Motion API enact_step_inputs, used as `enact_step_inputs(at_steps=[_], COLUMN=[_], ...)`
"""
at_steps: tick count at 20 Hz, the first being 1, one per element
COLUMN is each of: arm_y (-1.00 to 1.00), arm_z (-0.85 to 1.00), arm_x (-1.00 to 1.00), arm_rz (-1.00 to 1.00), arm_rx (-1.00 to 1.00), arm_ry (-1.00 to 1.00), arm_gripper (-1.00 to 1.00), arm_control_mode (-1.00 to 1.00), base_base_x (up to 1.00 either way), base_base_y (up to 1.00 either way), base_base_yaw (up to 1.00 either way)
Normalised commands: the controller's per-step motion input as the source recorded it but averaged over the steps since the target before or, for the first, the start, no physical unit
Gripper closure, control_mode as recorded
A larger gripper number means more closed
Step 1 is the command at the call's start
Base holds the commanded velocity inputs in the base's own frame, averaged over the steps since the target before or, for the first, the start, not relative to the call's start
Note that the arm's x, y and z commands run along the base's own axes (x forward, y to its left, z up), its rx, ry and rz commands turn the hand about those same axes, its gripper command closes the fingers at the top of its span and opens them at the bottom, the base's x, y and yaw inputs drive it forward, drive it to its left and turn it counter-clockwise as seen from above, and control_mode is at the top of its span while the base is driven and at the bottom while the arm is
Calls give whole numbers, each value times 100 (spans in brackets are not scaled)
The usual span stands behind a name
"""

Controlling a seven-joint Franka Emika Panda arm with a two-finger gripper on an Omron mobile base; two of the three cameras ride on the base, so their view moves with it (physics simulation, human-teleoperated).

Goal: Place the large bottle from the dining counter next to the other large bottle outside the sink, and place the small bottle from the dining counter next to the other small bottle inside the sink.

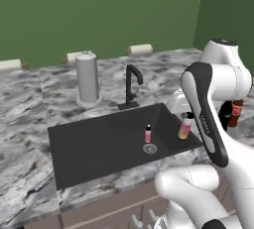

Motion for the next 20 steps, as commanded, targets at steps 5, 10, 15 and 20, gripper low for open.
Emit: enact_step_inputs(at_steps=[5, 10, 15, 20], arm_y=[0, 0, 0, 4], arm_z=[0, 0, 0, -2], arm_x=[0, 0, 0, 0], arm_rz=[0, 0, 0, -3], arm_rx=[0, 0, 0, 0], arm_ry=[0, 0, 0, 0], arm_gripper=[100, 100, 100, 100], arm_control_mode=[100, 100, 100, -100], base_base_x=[68, 0, 0, 0], base_base_y=[13, 0, 0, 0], base_base_yaw=[1, 0, 0, 0])
